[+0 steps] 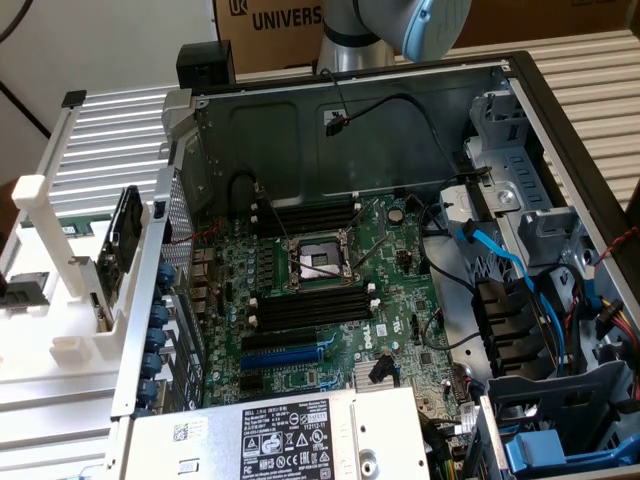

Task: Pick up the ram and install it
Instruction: 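Pick up the ram and move it above insertion slot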

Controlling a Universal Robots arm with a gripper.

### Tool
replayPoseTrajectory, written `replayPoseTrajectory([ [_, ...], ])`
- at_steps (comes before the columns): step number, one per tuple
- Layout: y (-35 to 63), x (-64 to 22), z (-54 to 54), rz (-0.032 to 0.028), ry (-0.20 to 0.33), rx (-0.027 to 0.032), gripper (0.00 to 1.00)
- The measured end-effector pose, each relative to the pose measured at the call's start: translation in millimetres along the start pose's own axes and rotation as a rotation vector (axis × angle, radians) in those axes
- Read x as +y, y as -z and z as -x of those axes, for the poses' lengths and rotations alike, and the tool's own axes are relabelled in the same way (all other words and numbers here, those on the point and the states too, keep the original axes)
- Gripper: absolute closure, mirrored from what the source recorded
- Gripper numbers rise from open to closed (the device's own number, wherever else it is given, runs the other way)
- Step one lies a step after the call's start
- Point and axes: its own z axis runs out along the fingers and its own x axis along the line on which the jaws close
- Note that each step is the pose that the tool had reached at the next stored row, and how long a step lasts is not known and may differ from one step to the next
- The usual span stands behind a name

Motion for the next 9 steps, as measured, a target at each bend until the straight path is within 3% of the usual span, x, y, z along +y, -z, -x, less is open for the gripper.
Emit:
replayPoseTrajectory([
  [6, 3.3, -2.5, 0.6, -0.0002, -0.008, 0.0014, 0.87],
  [9, 13.5, -6.3, 1.8, -0.0004, -0.009, 0.0031, 0.87],
])
